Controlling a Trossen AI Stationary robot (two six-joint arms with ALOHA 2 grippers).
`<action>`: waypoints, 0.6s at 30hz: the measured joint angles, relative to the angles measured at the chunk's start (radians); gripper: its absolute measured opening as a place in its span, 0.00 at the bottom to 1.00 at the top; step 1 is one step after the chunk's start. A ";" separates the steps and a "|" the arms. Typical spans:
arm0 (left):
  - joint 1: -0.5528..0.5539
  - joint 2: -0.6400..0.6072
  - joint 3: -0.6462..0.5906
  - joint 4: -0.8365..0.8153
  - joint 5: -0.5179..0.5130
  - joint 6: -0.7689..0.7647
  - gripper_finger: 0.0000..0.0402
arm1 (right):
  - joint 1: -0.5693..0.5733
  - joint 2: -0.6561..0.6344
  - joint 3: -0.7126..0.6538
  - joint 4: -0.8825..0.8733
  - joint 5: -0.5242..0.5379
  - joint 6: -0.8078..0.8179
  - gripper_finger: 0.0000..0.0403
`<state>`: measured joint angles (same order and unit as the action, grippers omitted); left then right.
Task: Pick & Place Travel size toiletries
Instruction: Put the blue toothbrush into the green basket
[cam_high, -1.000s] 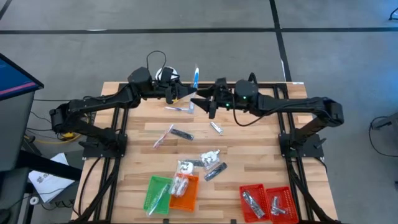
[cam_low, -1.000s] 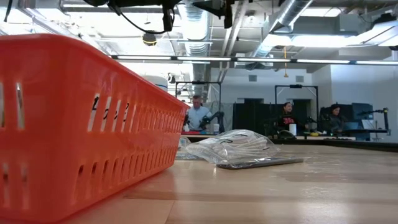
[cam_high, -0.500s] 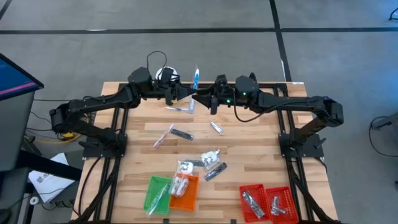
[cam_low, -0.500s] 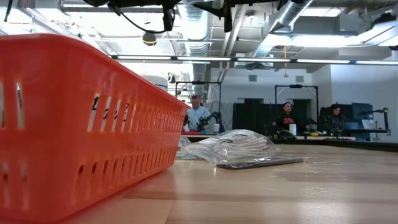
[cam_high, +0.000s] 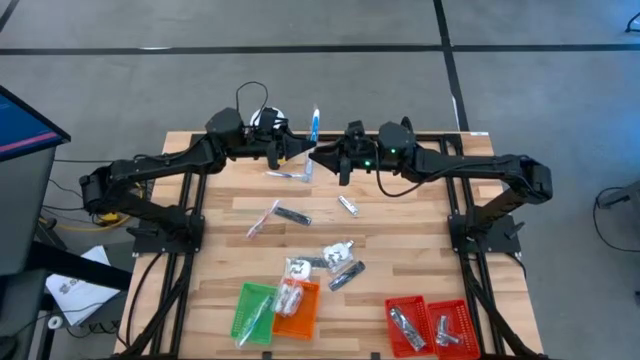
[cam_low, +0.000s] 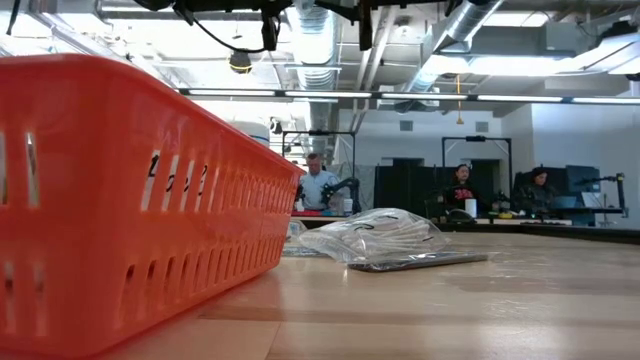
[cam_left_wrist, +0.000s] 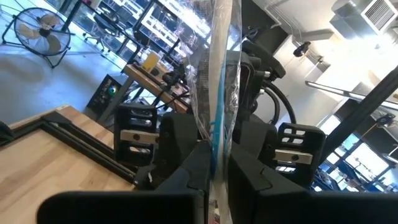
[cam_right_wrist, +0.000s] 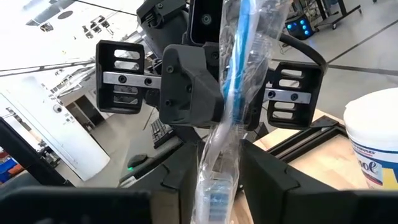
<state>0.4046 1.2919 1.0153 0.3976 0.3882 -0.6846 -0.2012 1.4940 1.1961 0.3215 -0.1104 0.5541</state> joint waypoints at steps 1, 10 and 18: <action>0.000 0.000 0.000 -0.001 0.000 0.000 0.05 | 0.000 0.000 0.000 0.001 0.000 0.015 0.28; -0.005 0.046 0.000 0.025 -0.018 -0.002 0.03 | 0.000 0.000 -0.001 -0.005 0.000 0.061 0.36; 0.003 0.052 0.000 0.028 -0.018 -0.004 0.03 | 0.000 0.000 -0.001 -0.021 0.001 0.068 0.33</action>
<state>0.4075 1.3434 1.0153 0.4256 0.3706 -0.6884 -0.2012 1.4944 1.1950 0.3006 -0.1091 0.6220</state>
